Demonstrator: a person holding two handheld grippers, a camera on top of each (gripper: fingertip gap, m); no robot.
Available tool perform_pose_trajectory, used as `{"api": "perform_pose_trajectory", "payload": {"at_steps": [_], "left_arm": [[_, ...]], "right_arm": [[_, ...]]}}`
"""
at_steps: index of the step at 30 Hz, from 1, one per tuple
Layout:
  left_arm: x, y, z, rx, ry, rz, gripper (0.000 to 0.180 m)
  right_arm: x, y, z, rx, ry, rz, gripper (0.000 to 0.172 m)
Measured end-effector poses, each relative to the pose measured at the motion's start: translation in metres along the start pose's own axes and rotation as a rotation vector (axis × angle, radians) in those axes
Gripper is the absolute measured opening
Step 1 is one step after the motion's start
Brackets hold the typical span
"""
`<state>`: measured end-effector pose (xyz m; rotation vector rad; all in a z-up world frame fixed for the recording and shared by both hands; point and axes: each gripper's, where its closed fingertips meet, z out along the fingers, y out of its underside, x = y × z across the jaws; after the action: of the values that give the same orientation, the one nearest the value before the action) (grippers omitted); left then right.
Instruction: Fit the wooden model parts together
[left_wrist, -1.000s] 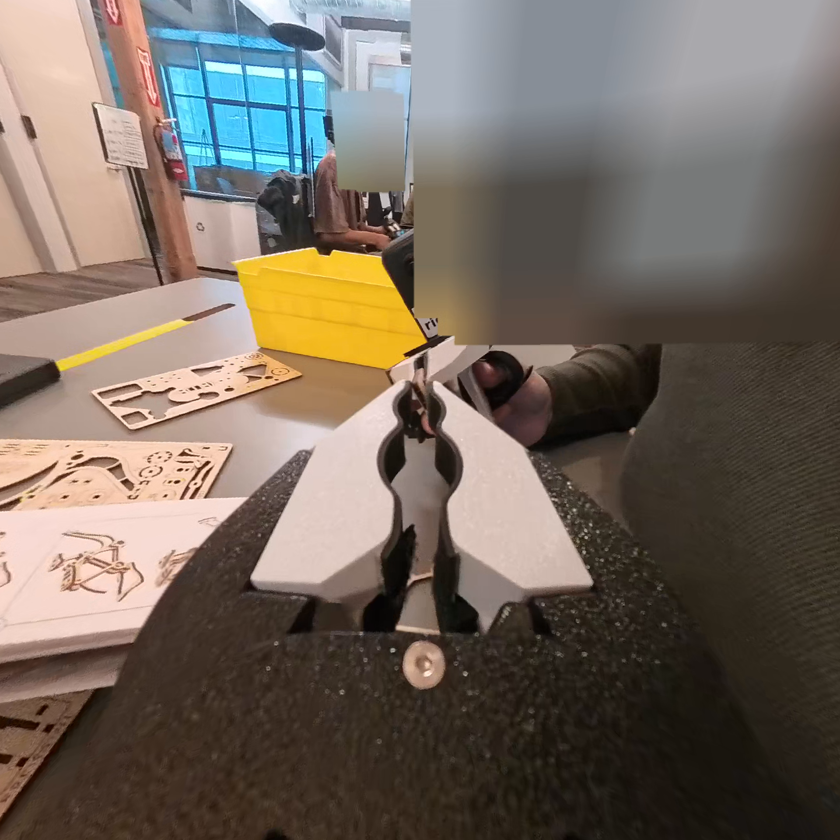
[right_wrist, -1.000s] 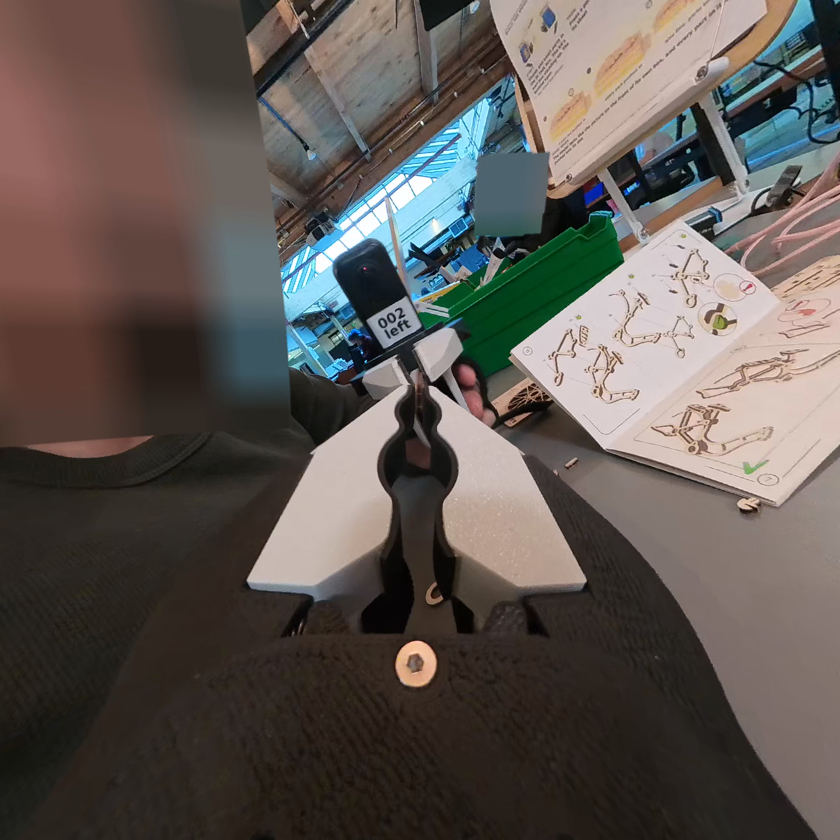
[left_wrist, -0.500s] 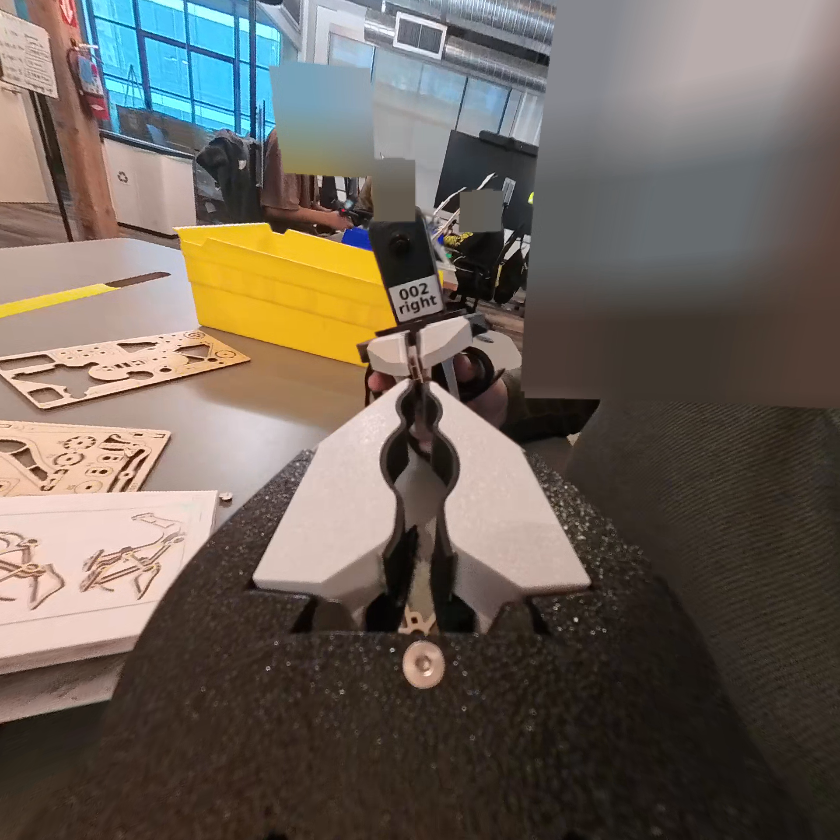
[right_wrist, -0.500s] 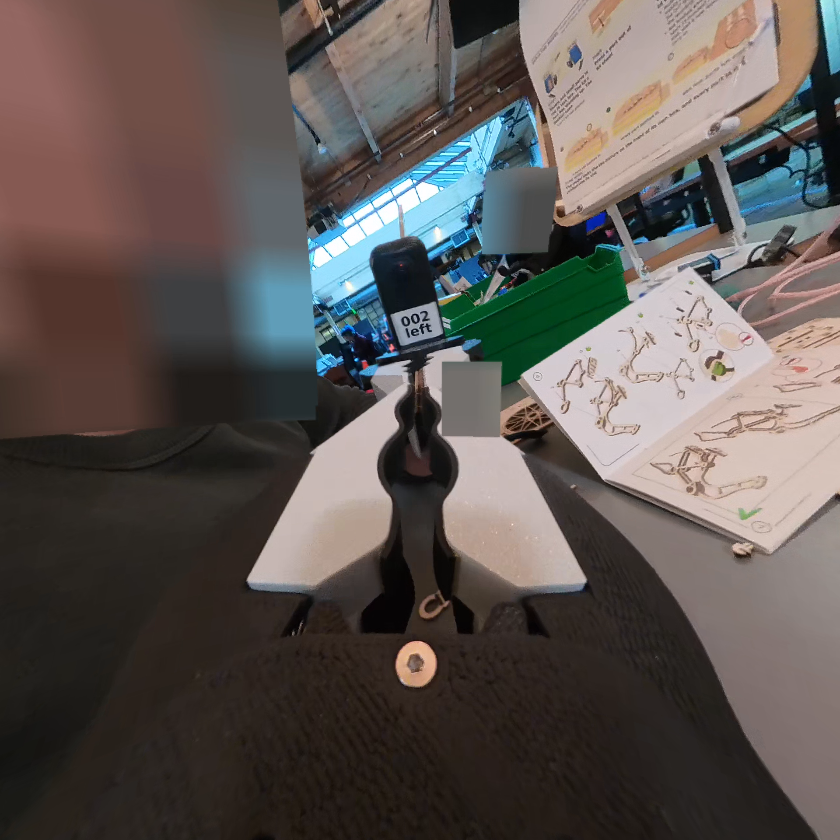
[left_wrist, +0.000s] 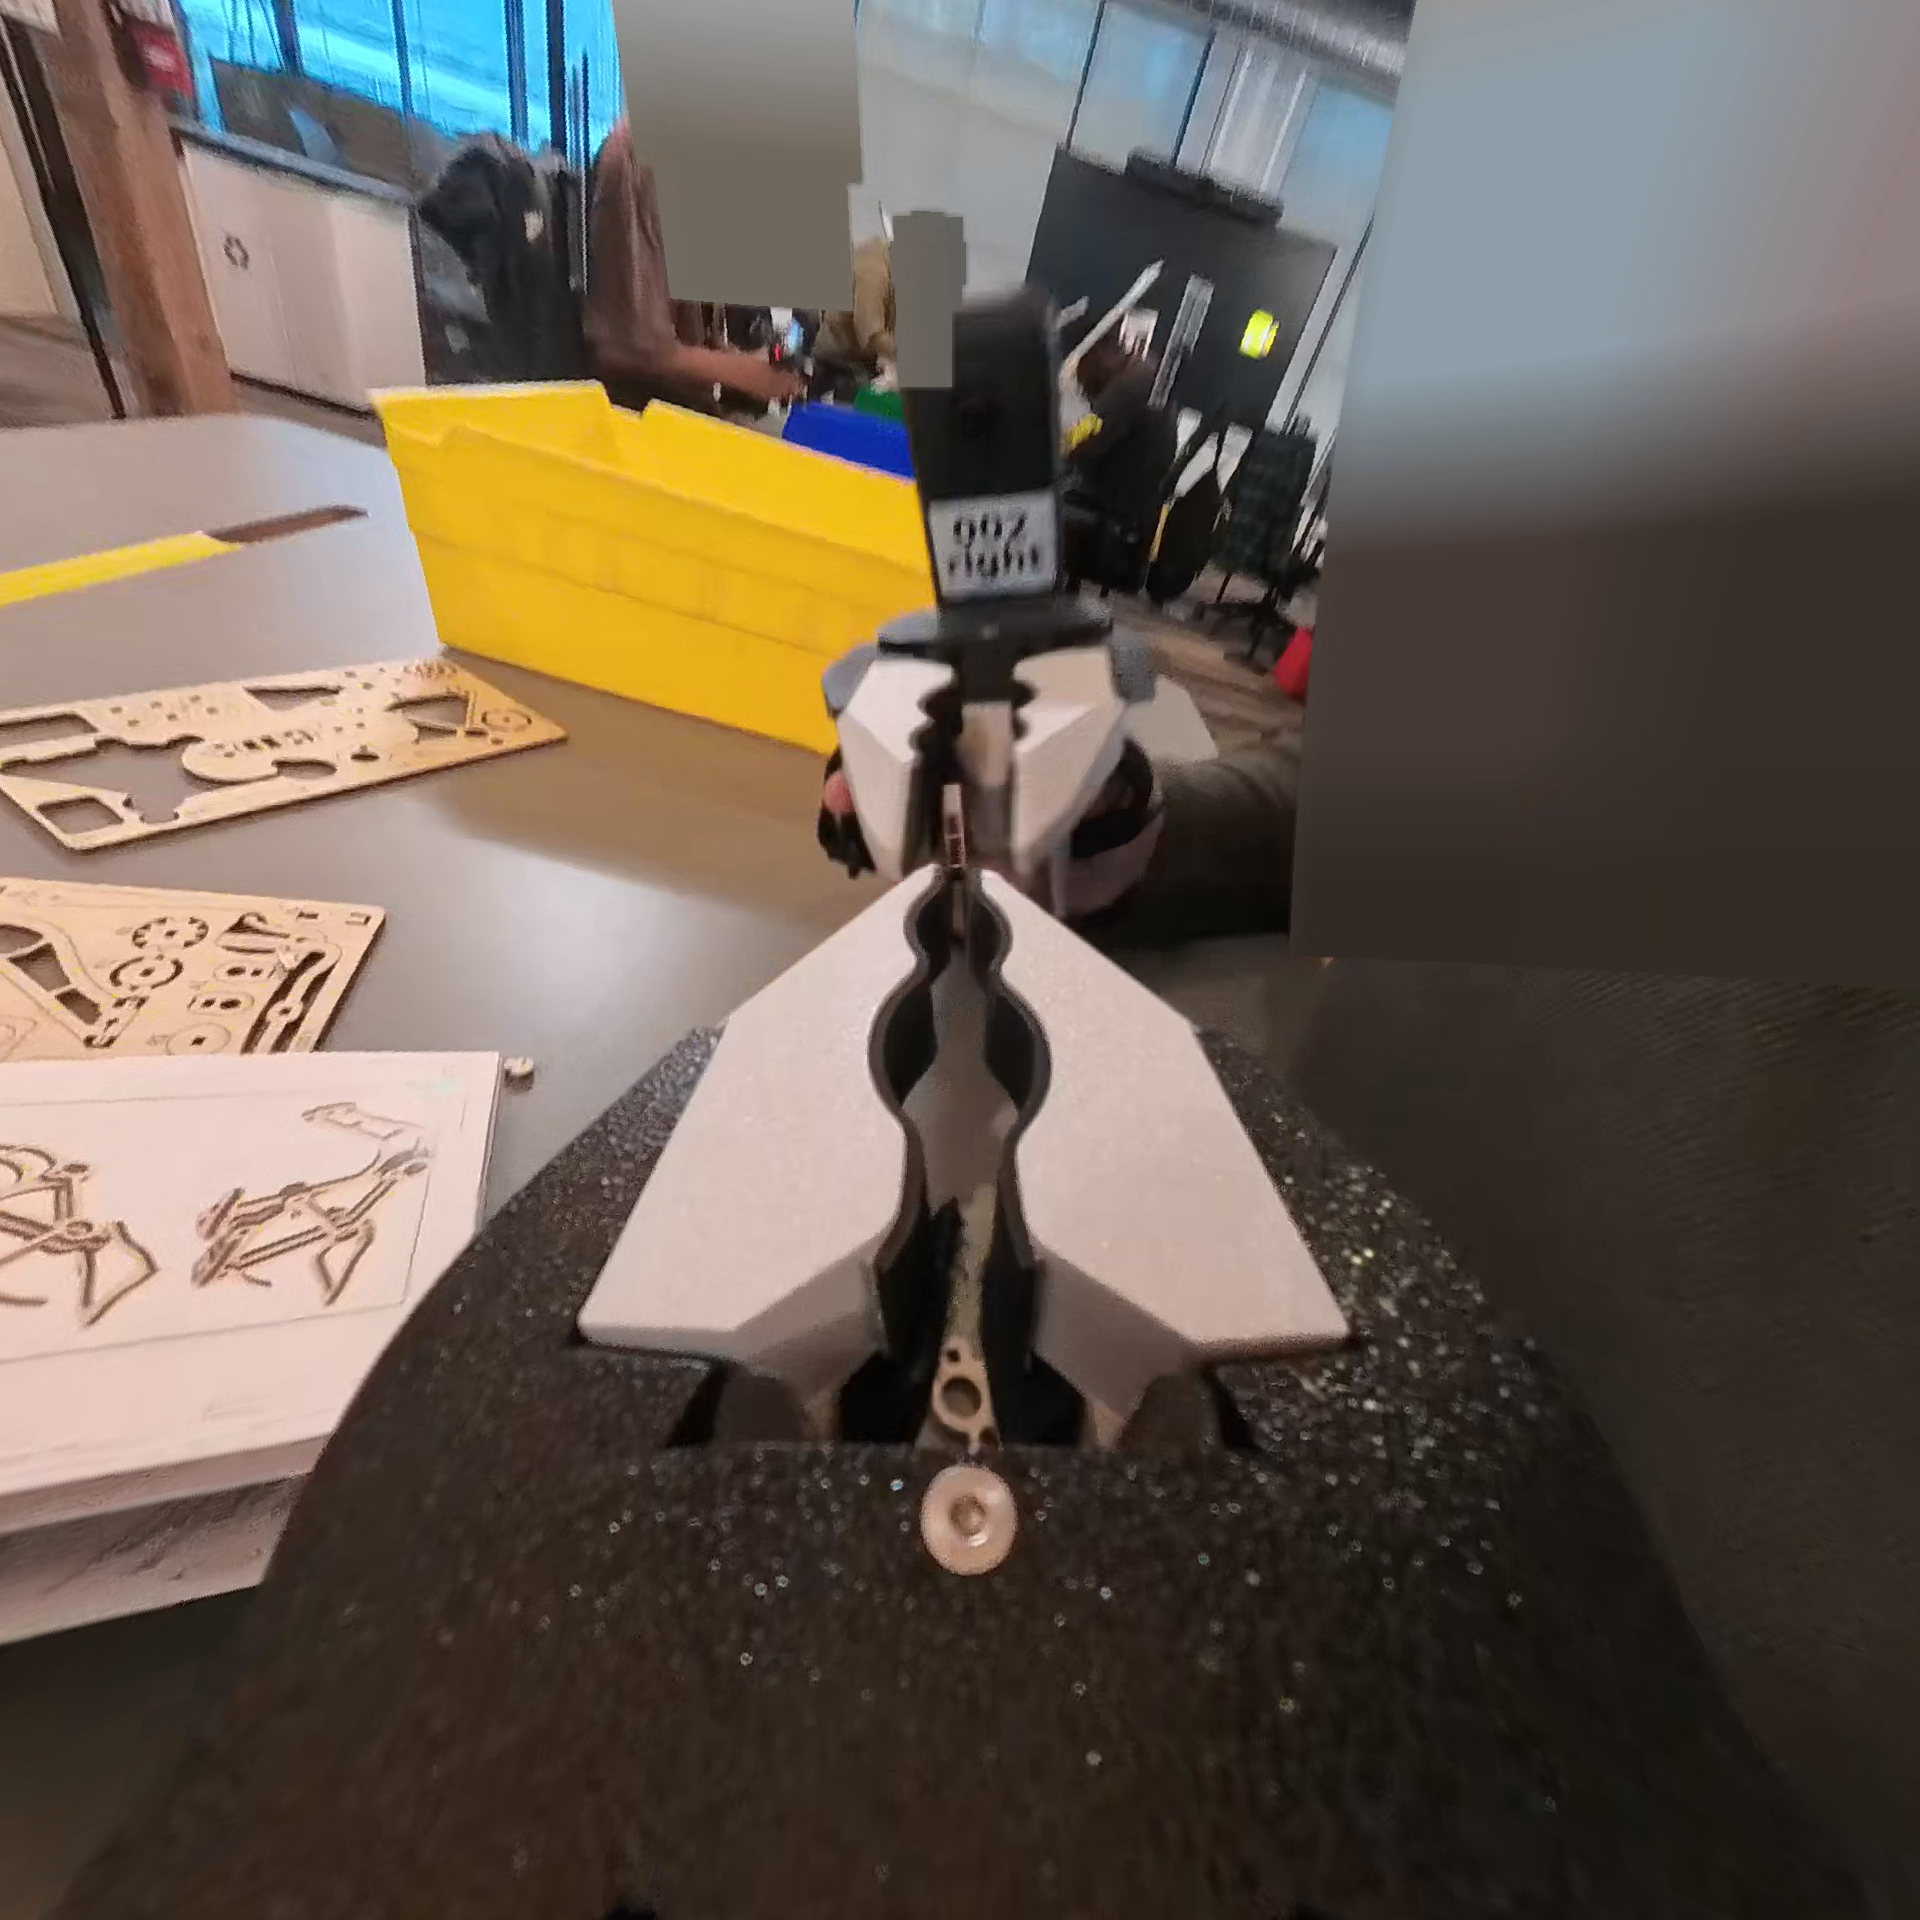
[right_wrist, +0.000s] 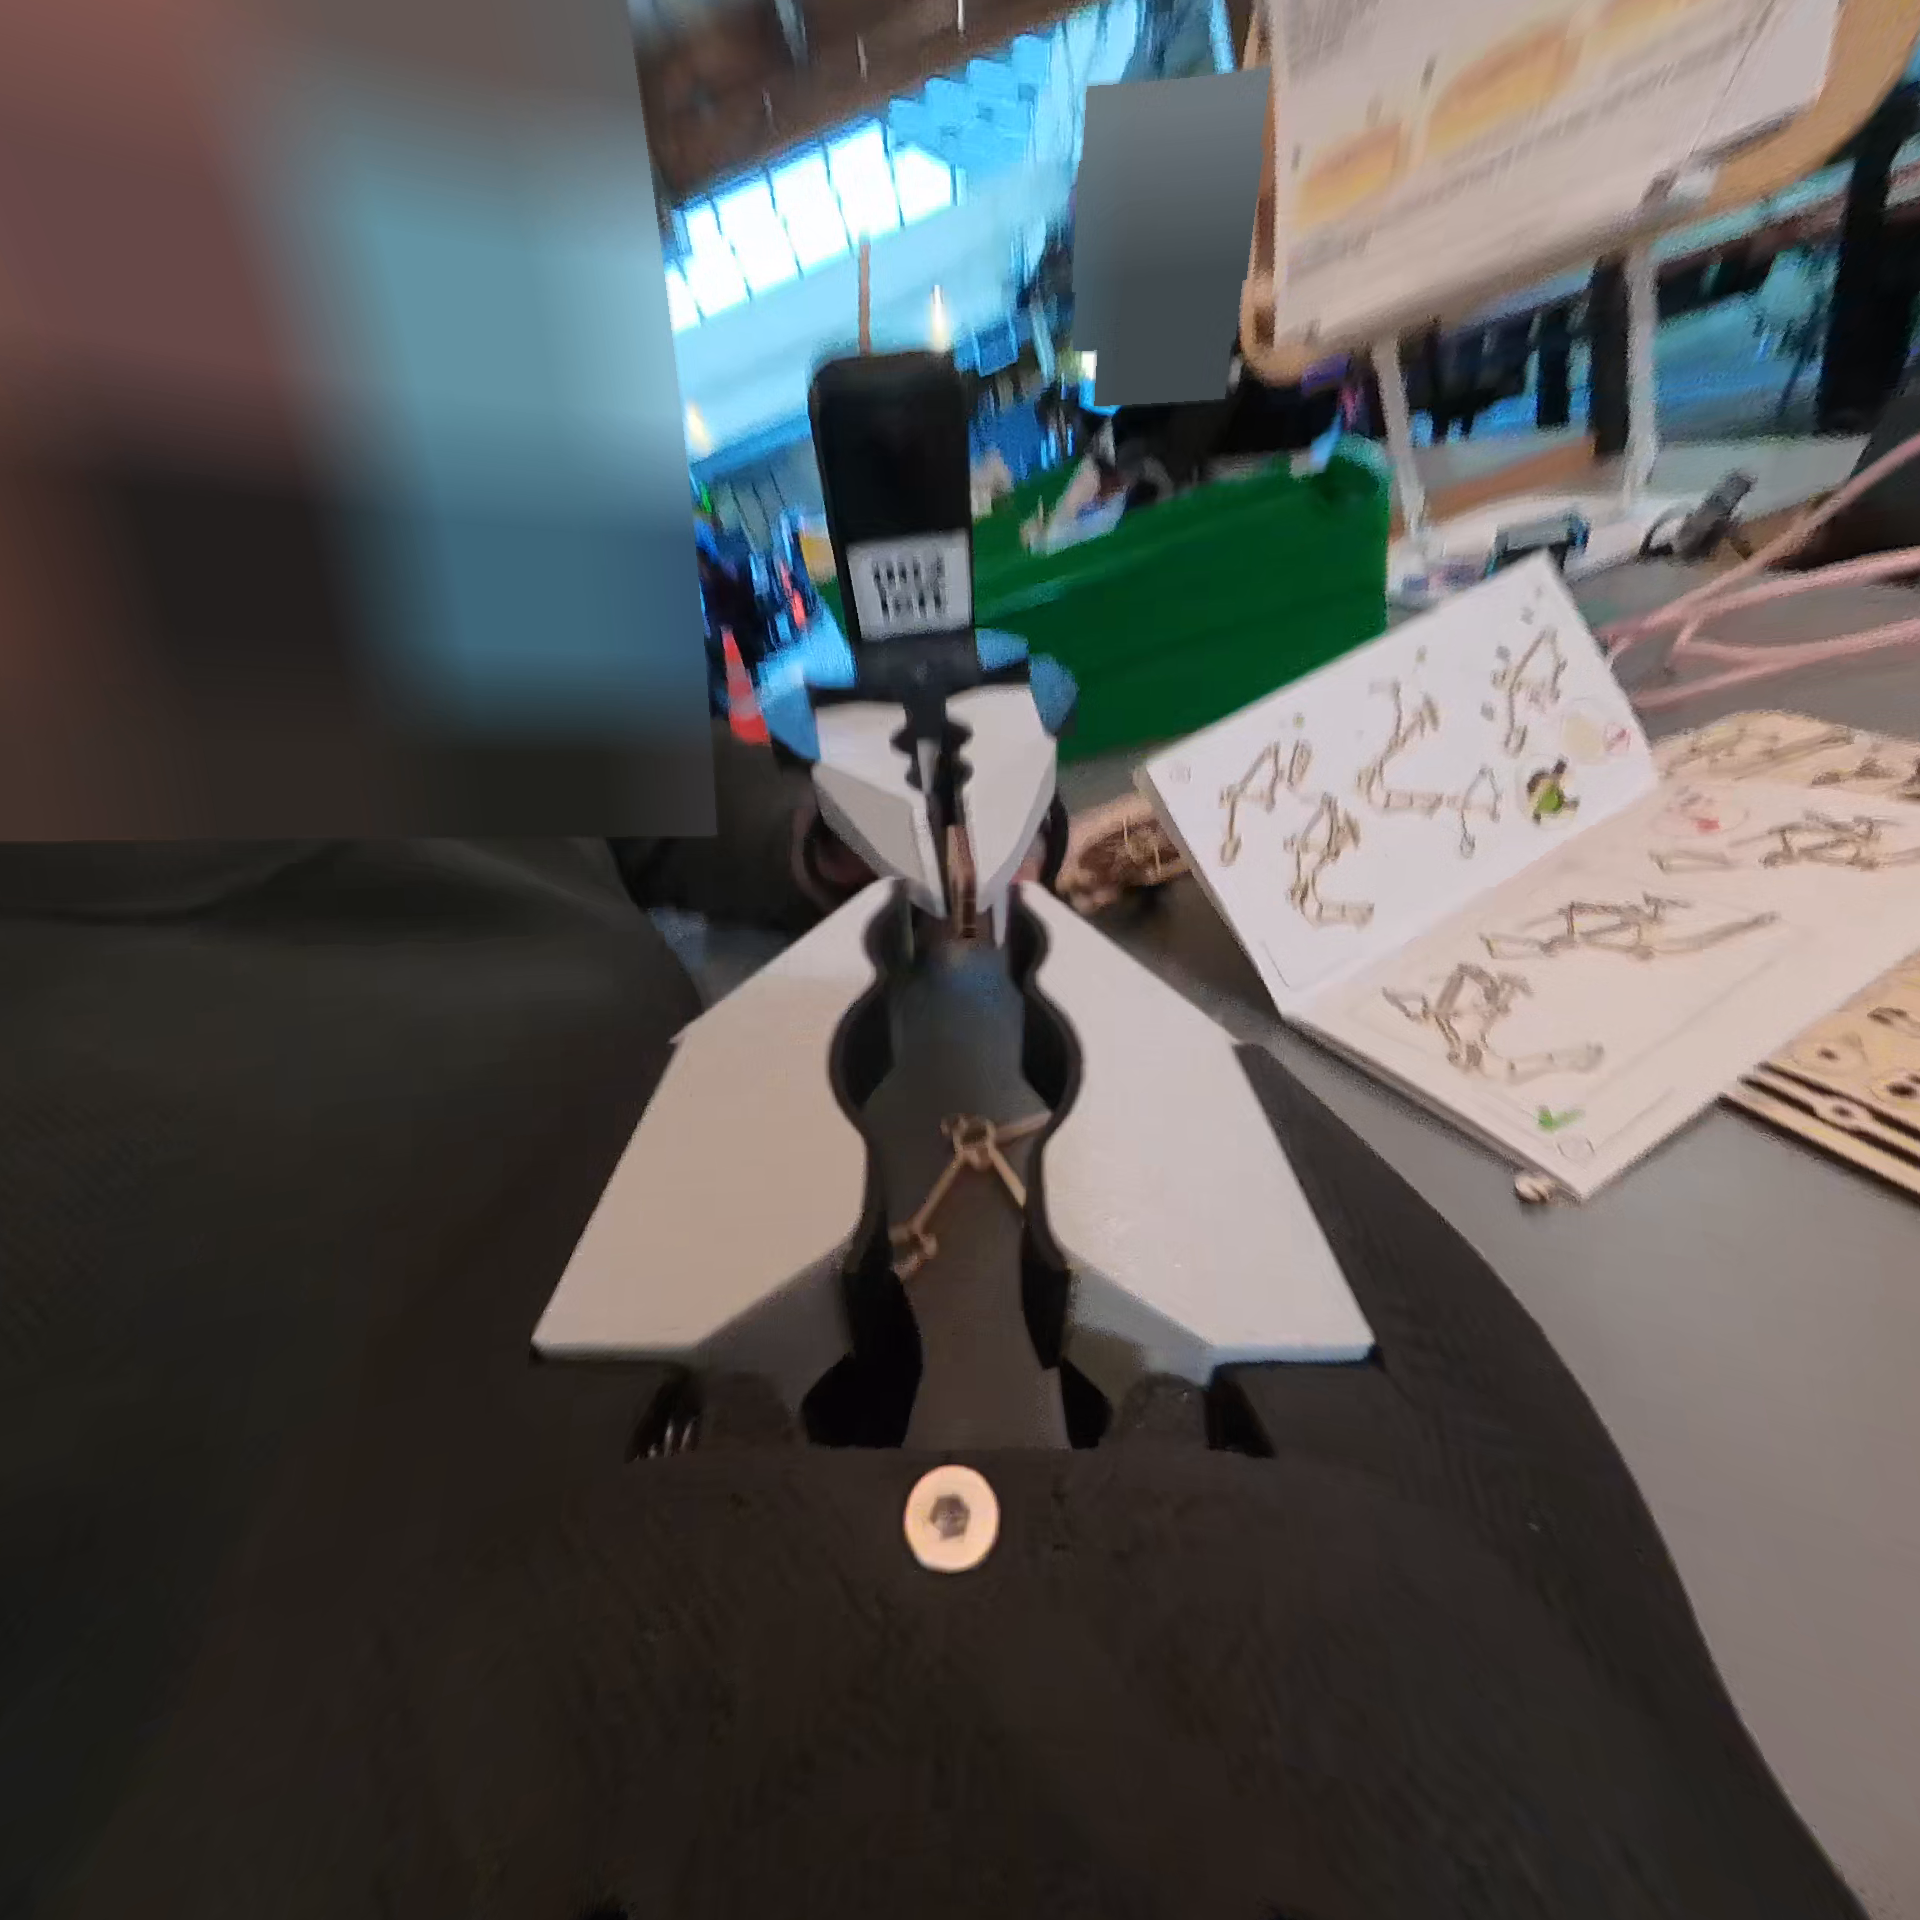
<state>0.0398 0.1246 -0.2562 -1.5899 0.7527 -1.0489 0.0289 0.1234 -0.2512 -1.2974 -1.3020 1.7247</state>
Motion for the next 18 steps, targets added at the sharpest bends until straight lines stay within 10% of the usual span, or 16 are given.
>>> {"api": "perform_pose_trajectory", "payload": {"at_steps": [10,18], "left_arm": [[0.004,0.045,0.012,-0.295,0.014,0.102,0.001],[-0.001,0.024,0.009,-0.118,0.065,-0.111,0.006]], "right_arm": [[-0.001,0.042,-0.008,-0.404,0.073,-0.232,0.001],[0.018,-0.01,-0.008,0.157,0.052,0.225,0.001]]}}
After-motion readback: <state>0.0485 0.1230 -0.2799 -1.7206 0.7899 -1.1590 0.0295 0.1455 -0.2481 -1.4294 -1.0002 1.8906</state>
